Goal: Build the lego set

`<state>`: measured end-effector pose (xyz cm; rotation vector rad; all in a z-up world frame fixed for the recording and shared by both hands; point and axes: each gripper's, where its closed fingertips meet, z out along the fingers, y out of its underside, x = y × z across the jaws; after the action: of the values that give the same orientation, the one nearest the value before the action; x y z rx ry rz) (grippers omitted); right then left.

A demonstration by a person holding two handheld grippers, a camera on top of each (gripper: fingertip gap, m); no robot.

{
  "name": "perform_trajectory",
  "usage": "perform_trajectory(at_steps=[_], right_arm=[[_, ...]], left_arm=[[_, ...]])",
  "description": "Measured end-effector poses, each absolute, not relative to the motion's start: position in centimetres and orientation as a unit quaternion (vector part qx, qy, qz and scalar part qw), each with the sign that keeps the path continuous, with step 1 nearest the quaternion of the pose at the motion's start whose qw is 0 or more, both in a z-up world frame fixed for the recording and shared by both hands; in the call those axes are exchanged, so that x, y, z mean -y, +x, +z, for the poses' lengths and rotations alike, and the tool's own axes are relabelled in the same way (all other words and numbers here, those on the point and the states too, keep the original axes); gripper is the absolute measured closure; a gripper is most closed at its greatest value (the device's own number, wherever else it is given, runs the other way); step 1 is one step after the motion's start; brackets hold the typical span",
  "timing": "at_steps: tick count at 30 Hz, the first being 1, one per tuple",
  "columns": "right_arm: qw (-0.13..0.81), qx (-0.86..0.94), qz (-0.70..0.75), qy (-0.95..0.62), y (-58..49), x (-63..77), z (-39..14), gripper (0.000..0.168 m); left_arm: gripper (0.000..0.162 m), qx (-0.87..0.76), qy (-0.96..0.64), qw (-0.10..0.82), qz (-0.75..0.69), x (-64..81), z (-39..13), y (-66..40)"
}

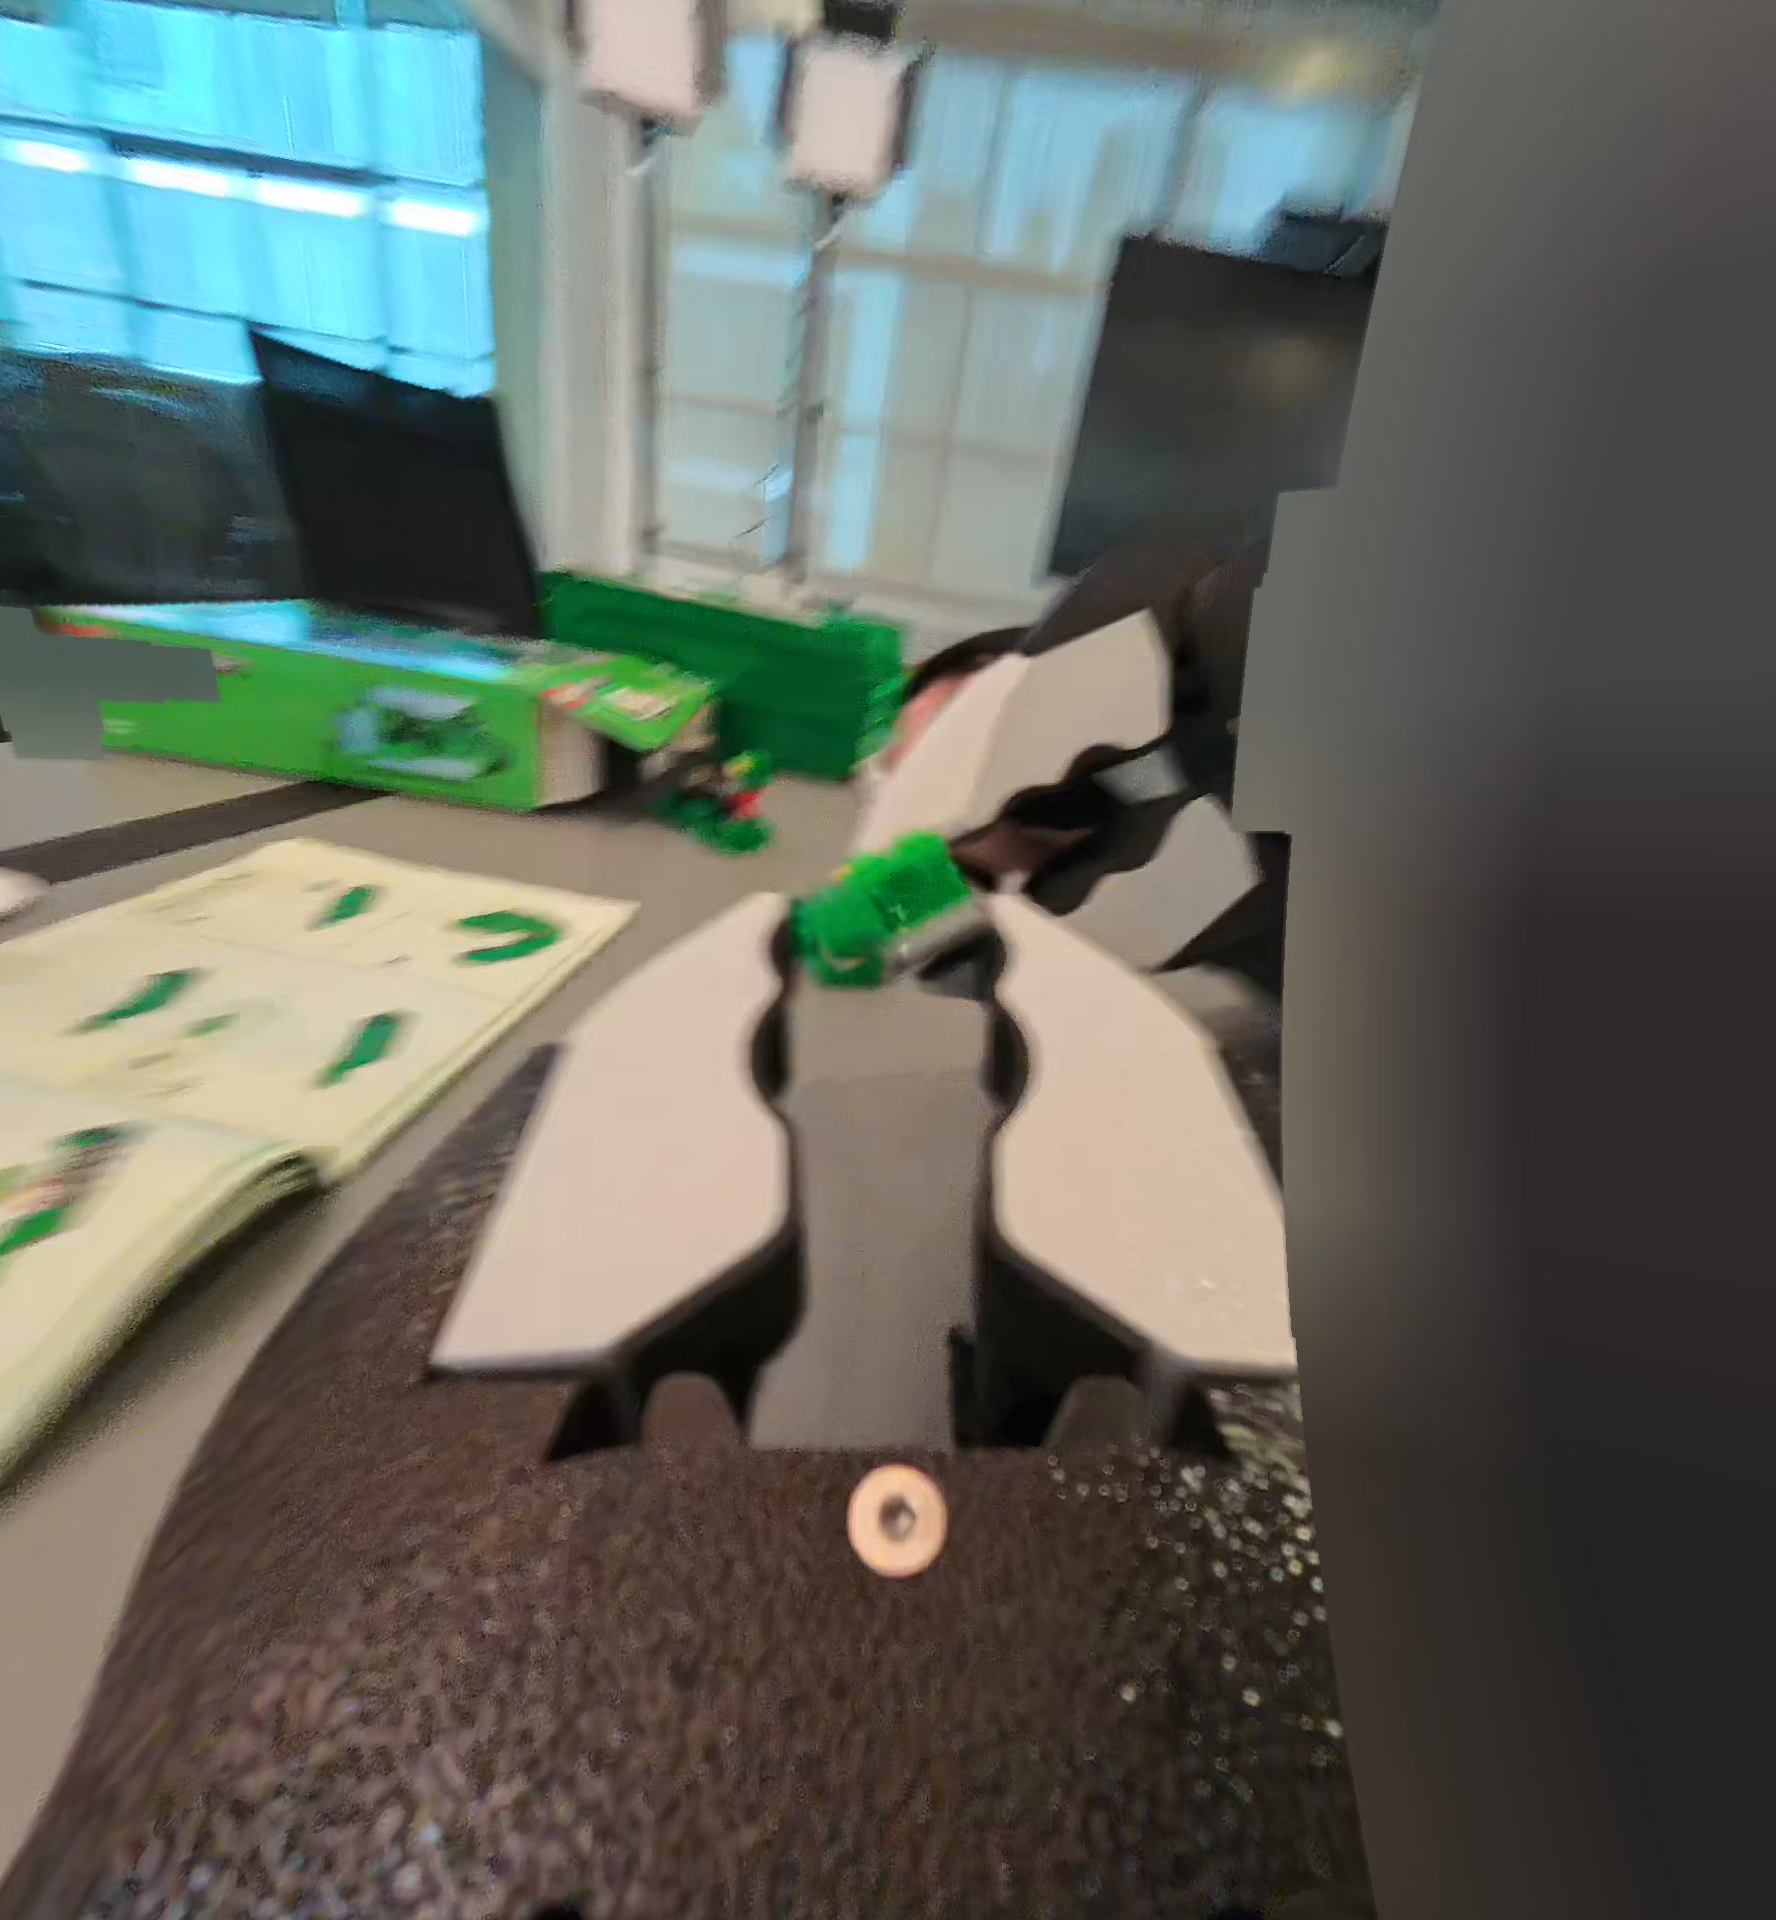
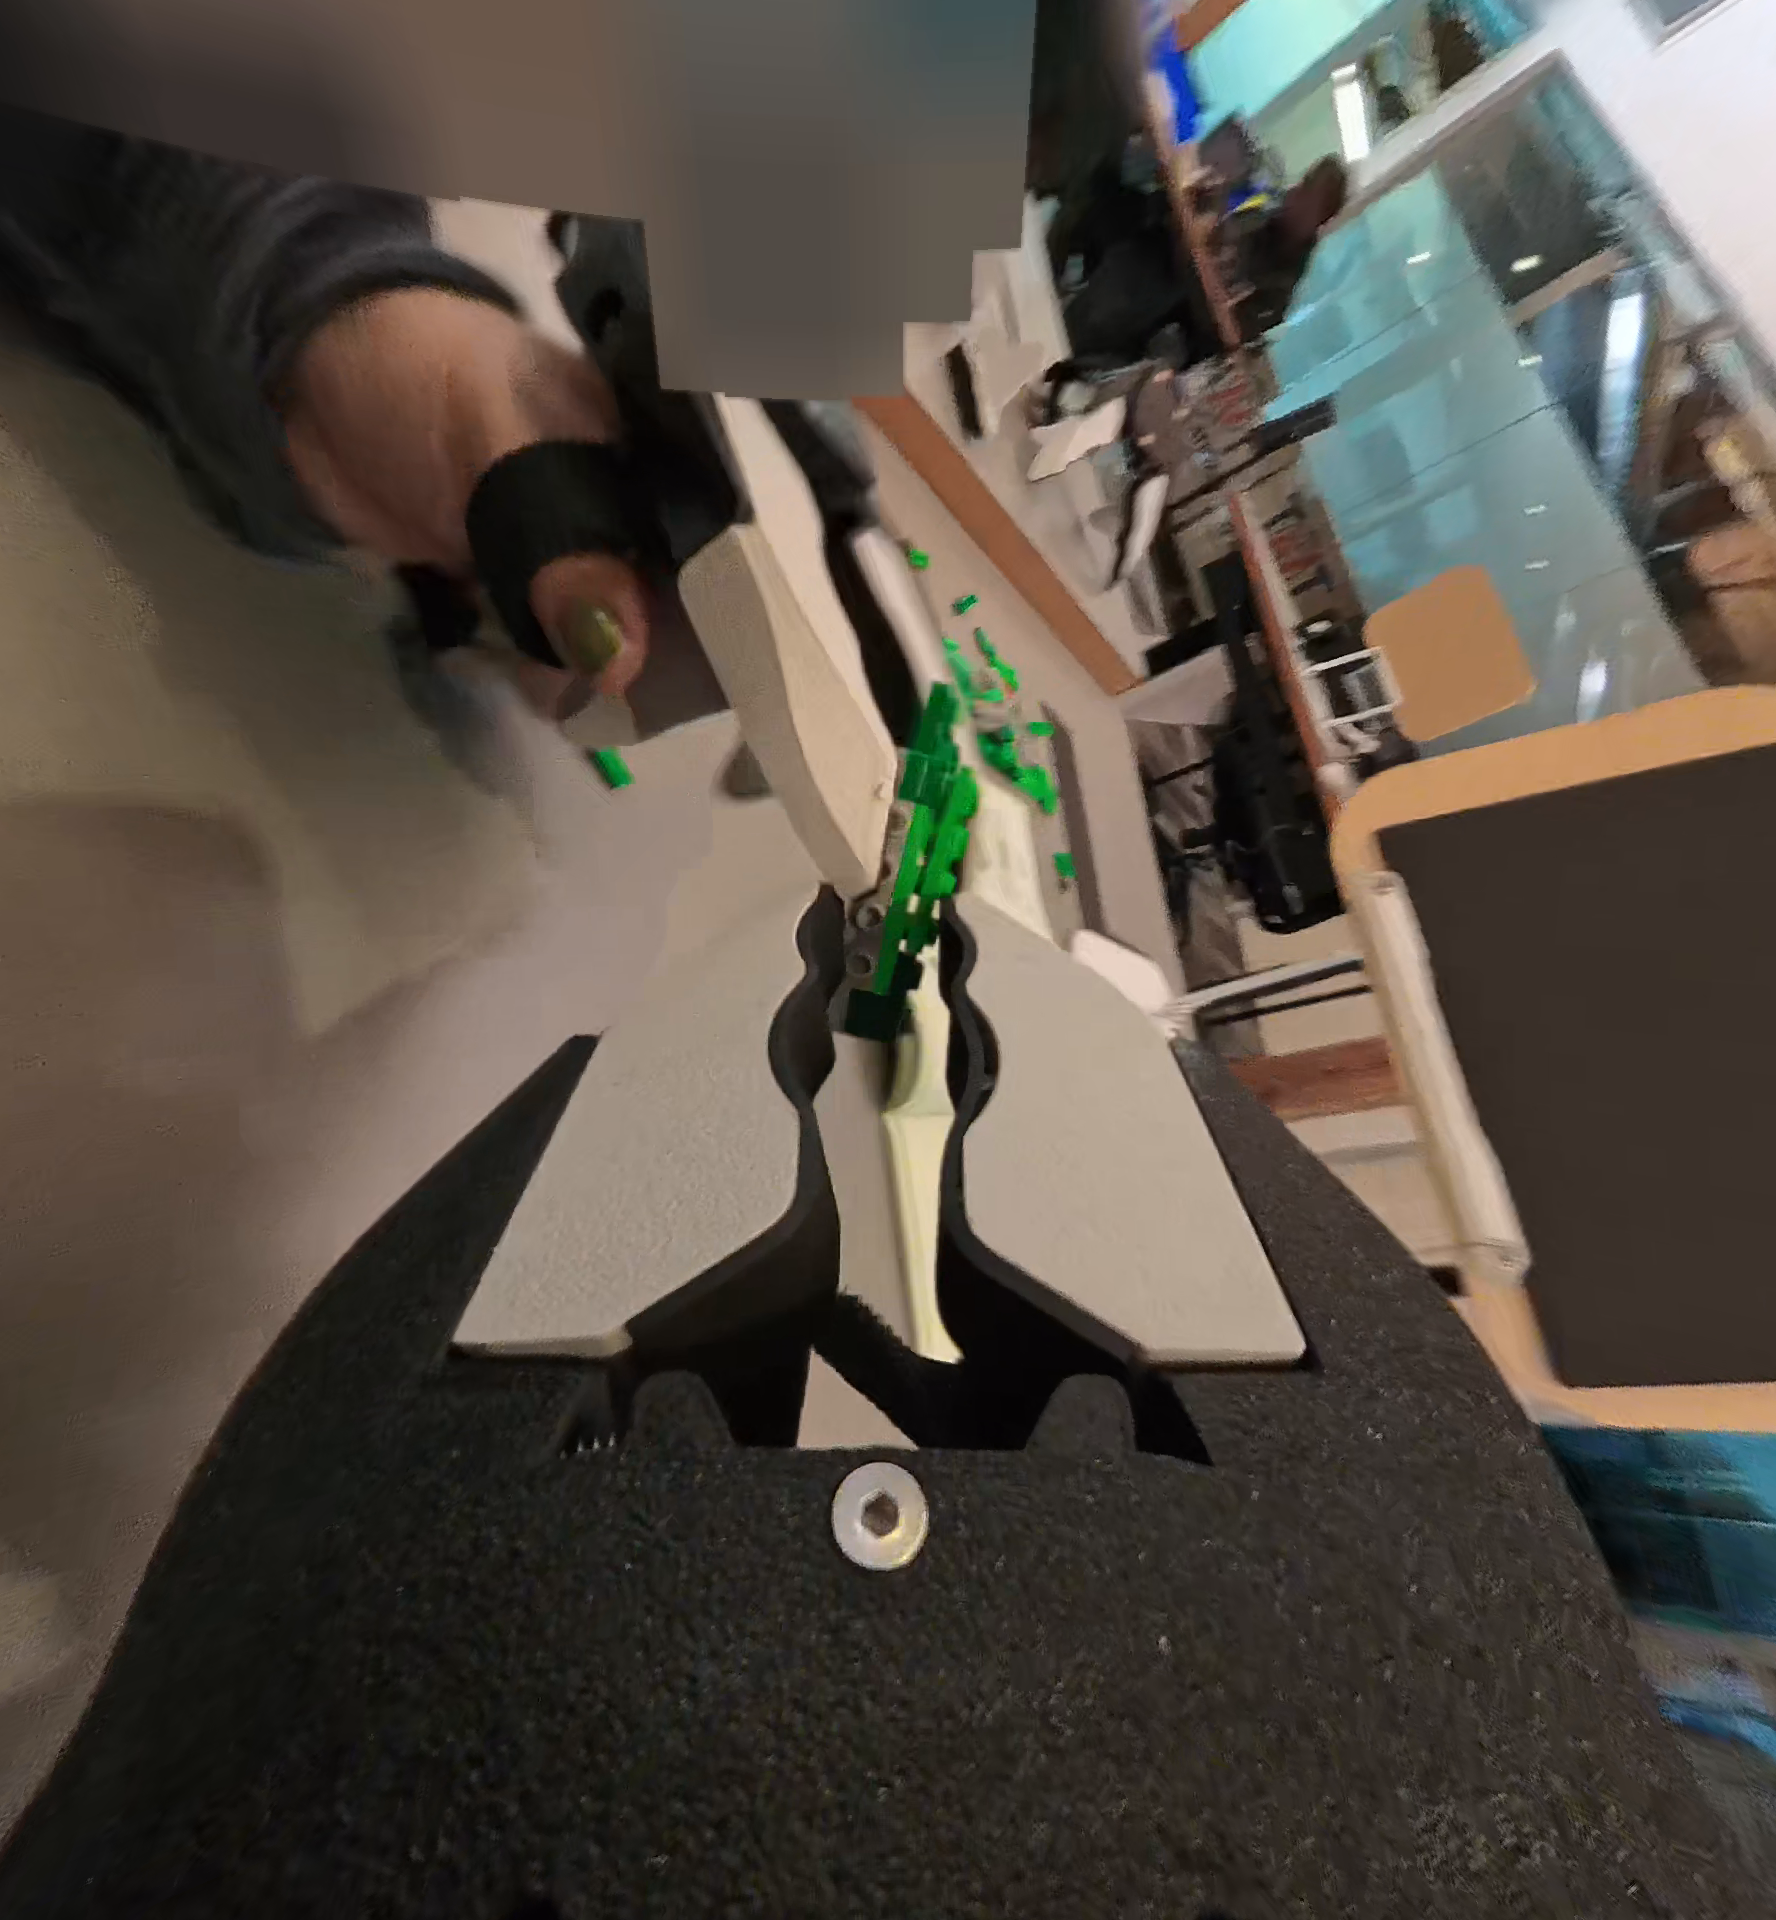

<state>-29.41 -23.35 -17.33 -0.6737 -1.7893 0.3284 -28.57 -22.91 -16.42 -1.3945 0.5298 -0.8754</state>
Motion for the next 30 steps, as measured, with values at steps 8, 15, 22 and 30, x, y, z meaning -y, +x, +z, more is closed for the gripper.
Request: perform_trajectory(at_steps=[8,15,22,30], right_arm=[[0.493,0.791,0.183,-0.314,-28.5,23.1,-21.2,0.152],[0.46,0.805,0.197,-0.318,-27.8,23.4,-22.2,0.152],[0.511,0.764,0.188,-0.345,-28.2,21.7,-21.1,0.152],[0.702,0.628,0.115,-0.315,-28.6,19.0,-18.7,0.152]], left_arm=[[0.114,-0.475,-0.616,0.629,0.006,22.7,-20.8,-29.0],[0.134,-0.507,-0.602,0.615,0.046,22.8,-21.8,-28.2],[0.112,-0.437,-0.628,0.643,-0.04,22.6,-20.7,-28.5],[0.091,-0.165,-0.651,0.68,-0.293,20.1,-17.8,-29.6]])
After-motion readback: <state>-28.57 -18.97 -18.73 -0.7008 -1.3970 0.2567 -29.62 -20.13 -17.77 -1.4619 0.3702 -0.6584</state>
